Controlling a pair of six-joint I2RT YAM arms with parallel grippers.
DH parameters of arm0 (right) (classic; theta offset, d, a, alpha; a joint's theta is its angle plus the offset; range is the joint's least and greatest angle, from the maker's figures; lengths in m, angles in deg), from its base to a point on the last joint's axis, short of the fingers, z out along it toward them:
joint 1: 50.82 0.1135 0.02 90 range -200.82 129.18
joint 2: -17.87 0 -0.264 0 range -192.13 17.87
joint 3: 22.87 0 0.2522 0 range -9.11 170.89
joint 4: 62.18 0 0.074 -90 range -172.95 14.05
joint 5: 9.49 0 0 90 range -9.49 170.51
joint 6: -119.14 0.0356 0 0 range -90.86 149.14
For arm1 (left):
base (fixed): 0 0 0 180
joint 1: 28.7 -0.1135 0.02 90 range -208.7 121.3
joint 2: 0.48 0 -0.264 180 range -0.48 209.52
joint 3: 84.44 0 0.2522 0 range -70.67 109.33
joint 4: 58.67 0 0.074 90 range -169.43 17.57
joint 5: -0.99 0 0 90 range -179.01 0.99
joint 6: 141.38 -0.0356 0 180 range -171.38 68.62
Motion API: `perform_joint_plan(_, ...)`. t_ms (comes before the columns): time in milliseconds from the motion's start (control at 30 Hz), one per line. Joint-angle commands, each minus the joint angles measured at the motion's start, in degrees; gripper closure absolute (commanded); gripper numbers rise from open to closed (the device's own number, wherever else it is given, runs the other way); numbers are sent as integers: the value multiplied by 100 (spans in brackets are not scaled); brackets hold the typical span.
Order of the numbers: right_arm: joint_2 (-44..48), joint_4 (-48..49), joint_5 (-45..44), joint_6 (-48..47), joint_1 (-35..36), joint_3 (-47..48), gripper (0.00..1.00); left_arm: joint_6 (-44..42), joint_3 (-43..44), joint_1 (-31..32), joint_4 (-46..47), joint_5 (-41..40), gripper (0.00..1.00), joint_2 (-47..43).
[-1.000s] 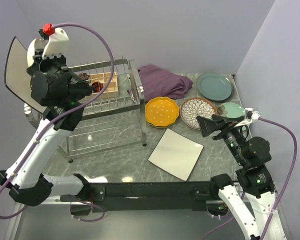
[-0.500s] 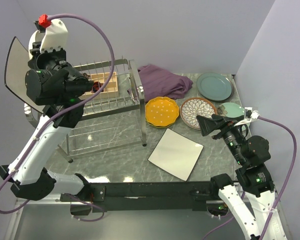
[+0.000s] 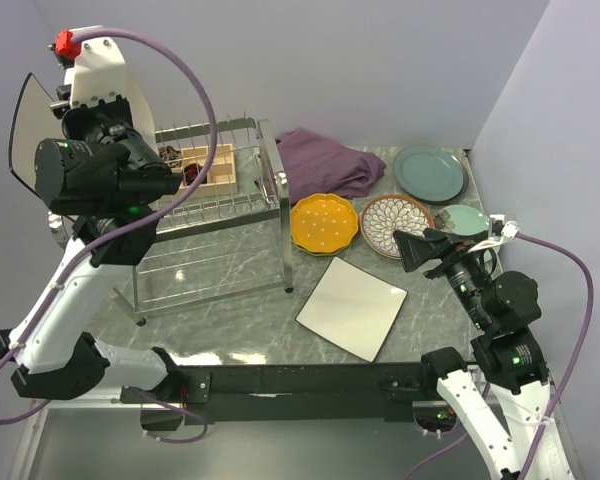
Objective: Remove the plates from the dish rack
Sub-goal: Unload the plate from the dish rack, then place the plate at the corner of the board.
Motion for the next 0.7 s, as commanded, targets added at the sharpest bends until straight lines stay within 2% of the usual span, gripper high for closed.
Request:
perform_joint_plan(0,-46,119,-58,-100,33,13,0,1621,416,385,-458,905,99,-540)
perform_joint_plan(133,-63,128,-41,-91,25,12,0,2886,442,772,-1407,1107,99,-822)
perform_joint_plan(200,-72,136,-32,-91,25,4,0,3878,442,974,-2250,1378,99,-1032)
perform_joint_plan(233,-81,128,-32,-83,25,4,0,4682,477,1019,-2627,1528,99,-1112)
perform_joint_plan(267,-90,128,-32,-91,25,4,0,5090,486,1045,-3205,1912,99,-1182)
perform_joint_plan(367,-90,145,-32,-83,25,-14,0,6366,425,1055,-3728,2738,99,-1473)
perform_joint_plan(433,-107,154,-32,-83,25,-23,0,6884,319,1055,-3931,3118,99,-1622)
perform_joint_plan(667,-90,154,12,-83,33,-5,0,7792,-50,1055,-3976,4384,99,-1781)
